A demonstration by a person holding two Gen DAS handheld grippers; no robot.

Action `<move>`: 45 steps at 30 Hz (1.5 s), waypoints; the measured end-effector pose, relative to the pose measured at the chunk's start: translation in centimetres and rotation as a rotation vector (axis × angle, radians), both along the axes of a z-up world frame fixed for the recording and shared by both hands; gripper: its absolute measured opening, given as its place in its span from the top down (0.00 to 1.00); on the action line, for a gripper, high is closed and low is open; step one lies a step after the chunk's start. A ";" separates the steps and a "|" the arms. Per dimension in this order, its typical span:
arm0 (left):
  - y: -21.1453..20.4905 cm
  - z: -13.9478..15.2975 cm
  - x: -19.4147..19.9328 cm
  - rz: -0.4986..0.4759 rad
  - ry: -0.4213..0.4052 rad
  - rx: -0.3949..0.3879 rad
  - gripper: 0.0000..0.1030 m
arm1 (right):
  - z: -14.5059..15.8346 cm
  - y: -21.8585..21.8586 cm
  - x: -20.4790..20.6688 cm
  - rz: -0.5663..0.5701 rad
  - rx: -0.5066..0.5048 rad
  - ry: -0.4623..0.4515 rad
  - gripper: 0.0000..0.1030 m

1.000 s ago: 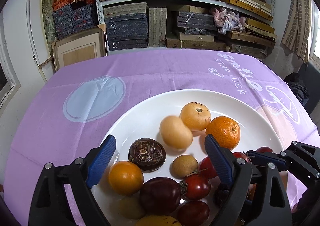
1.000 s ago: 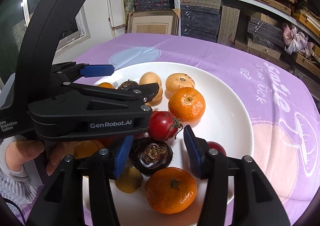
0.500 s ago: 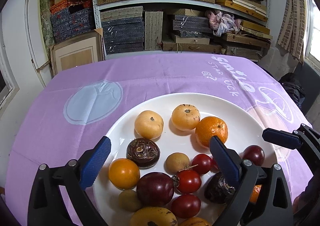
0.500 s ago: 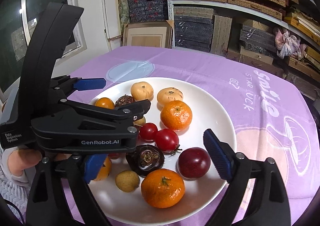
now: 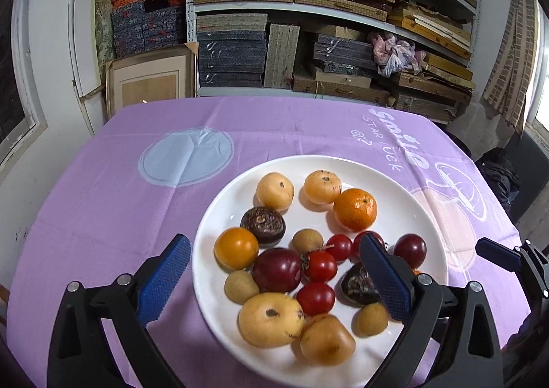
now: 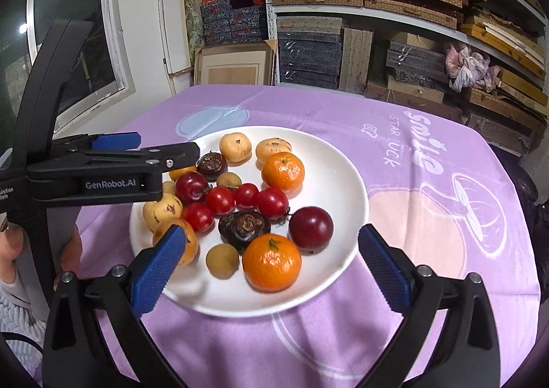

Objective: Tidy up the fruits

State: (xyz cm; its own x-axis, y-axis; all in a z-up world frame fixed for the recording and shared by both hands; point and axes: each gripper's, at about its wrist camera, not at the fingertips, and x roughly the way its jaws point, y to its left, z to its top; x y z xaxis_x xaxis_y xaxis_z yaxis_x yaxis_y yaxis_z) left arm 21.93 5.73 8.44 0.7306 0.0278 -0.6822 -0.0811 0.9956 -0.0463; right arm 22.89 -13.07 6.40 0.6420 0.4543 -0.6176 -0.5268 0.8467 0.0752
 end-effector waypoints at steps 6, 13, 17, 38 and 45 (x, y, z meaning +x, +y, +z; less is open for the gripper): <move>-0.1 -0.3 -4.5 -0.031 0.026 0.002 0.03 | -1.1 -1.9 -4.0 -0.028 0.000 0.038 0.04; -1.2 -0.4 -9.1 0.011 0.047 0.101 0.03 | -2.1 -3.8 -7.6 -0.048 0.041 0.078 0.04; -2.5 -0.5 -10.6 0.035 0.024 0.164 0.03 | -2.3 -4.2 -8.8 -0.047 0.060 0.087 0.04; -6.0 -2.9 -11.2 -0.061 0.064 0.092 0.03 | -2.7 -5.5 -7.3 -0.069 0.098 0.158 0.04; -5.9 -2.1 -11.5 -0.006 0.022 0.130 0.03 | -2.5 -5.2 -7.5 -0.064 0.088 0.144 0.04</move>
State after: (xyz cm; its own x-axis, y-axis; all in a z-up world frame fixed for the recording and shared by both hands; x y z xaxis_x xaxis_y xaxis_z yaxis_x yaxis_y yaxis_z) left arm 10.42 -0.15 6.35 0.7161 0.1122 -0.6889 -0.0744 0.9936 0.0845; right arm 15.44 -18.25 3.86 0.5793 0.4717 -0.6647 -0.4502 0.8650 0.2215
